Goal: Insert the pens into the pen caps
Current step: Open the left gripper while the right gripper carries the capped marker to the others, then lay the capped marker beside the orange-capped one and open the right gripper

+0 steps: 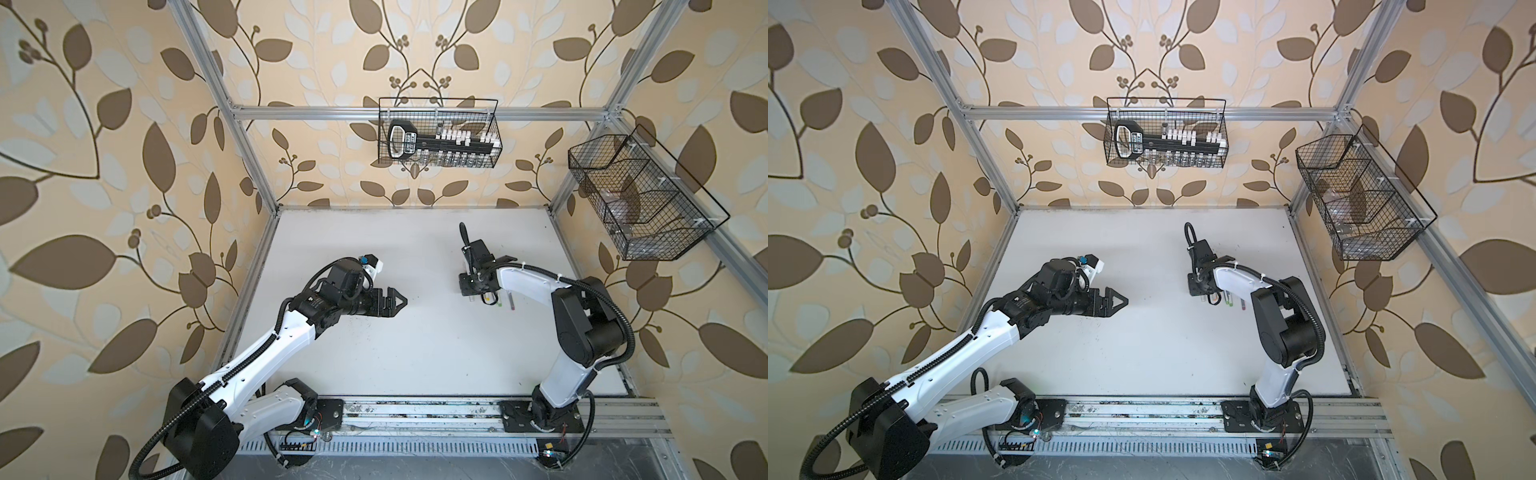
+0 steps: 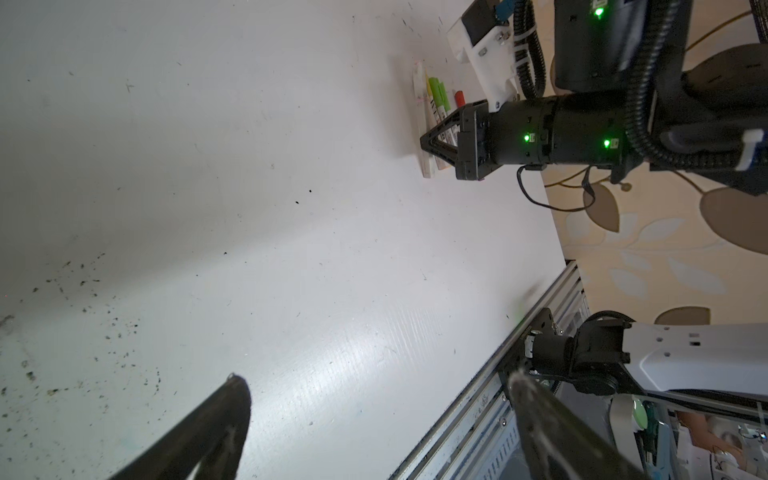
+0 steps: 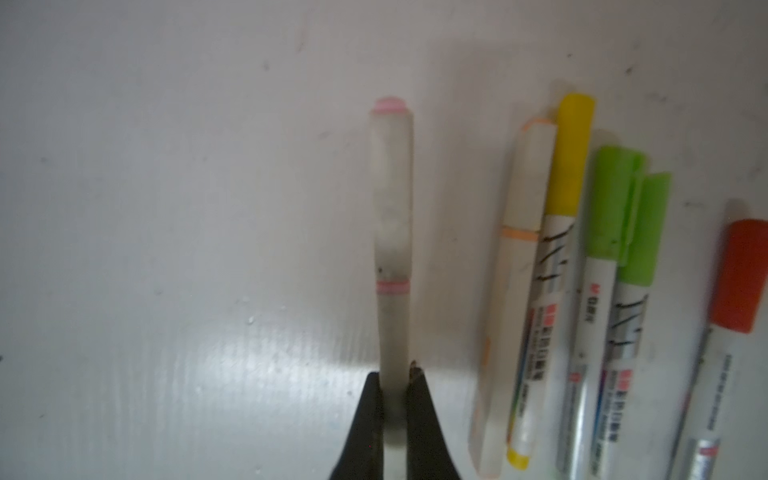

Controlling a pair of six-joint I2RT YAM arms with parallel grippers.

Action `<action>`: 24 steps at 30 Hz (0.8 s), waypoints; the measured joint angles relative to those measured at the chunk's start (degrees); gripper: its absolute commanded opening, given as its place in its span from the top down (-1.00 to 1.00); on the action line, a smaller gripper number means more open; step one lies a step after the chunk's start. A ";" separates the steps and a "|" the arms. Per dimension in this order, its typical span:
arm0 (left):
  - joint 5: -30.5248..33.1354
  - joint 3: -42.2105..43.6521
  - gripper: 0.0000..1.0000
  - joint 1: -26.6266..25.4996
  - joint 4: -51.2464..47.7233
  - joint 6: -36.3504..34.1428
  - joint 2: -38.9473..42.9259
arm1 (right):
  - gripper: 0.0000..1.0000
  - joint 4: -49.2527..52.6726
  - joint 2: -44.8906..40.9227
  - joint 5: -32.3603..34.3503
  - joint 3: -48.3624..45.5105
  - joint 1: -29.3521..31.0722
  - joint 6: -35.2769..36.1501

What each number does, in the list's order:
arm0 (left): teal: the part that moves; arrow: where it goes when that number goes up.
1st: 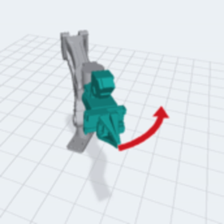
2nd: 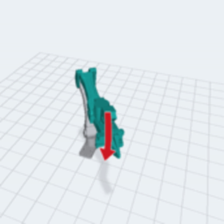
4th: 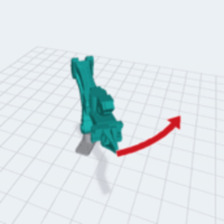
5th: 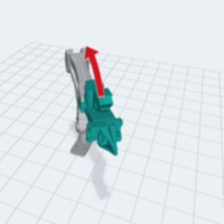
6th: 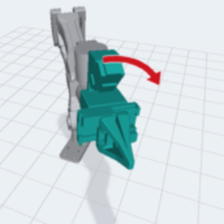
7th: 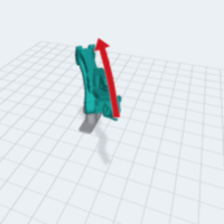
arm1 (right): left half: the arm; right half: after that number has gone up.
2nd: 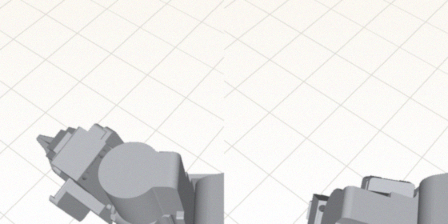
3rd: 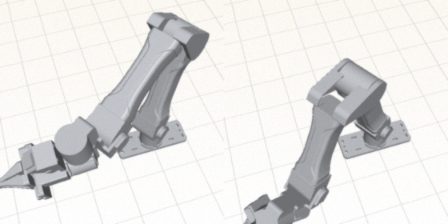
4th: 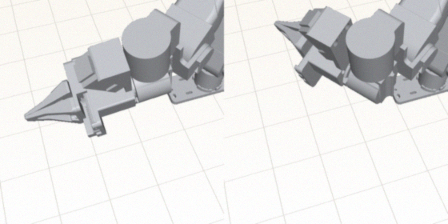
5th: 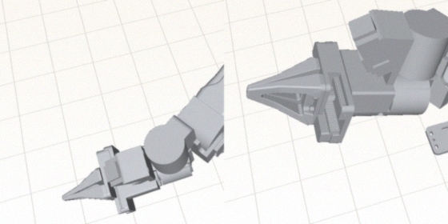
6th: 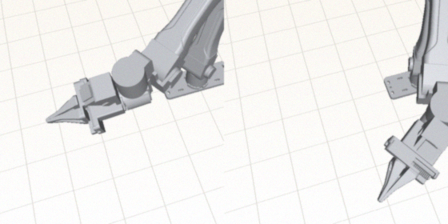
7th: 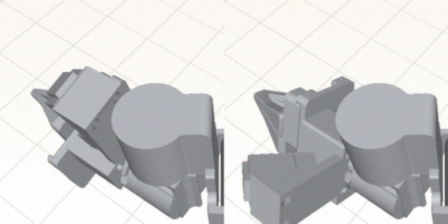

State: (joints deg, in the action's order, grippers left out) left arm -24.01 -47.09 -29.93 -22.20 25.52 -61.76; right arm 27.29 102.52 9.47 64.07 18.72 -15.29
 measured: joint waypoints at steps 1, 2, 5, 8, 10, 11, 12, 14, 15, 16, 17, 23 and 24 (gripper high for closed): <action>-0.02 0.04 -0.98 0.00 0.11 -0.02 0.00 | 1.00 0.42 0.55 0.28 0.61 -0.79 0.20; 0.00 0.04 -0.98 0.00 0.13 -0.02 0.00 | 1.00 0.79 1.11 0.46 1.18 -1.38 0.42; -0.02 0.07 -0.98 0.00 0.37 -0.02 0.00 | 1.00 1.62 2.75 0.66 2.64 -2.40 1.14; -0.02 0.07 -0.98 0.00 0.68 -0.02 0.00 | 1.00 1.99 3.37 0.61 2.95 -2.47 1.70; -0.02 0.07 -0.98 0.00 0.81 -0.02 0.00 | 1.00 2.34 3.41 0.63 2.95 -2.45 1.90; -0.02 0.07 -0.98 0.00 0.85 -0.02 0.00 | 1.00 2.49 3.43 0.61 2.97 -2.47 1.92; -0.02 0.07 -0.98 0.00 0.90 -0.02 0.00 | 1.00 2.67 3.54 0.63 2.99 -2.47 1.92; -0.02 0.07 -0.98 0.00 0.90 -0.02 0.00 | 1.00 2.97 3.76 0.61 3.15 -2.47 1.95; -0.02 0.07 -0.98 0.00 0.90 -0.02 0.00 | 1.00 3.15 3.91 0.63 3.26 -2.47 1.99; -0.02 0.07 -0.98 0.00 0.90 -0.02 0.00 | 0.97 3.32 4.07 0.63 3.43 -2.47 2.05; -0.04 0.07 -0.98 0.00 0.90 -0.02 0.00 | 0.95 3.39 4.17 0.63 3.52 -2.47 2.10; -0.04 0.07 -0.98 0.00 0.92 -0.02 0.00 | 0.83 3.61 4.17 0.61 3.56 -2.45 2.14; -0.04 0.07 -0.98 0.00 0.92 -0.02 -0.02 | 0.79 3.61 4.17 0.61 3.56 -2.43 2.12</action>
State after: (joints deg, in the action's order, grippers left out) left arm -24.05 -47.03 -29.93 -21.28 25.50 -61.78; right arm 30.89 106.69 10.09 67.64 16.29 -13.17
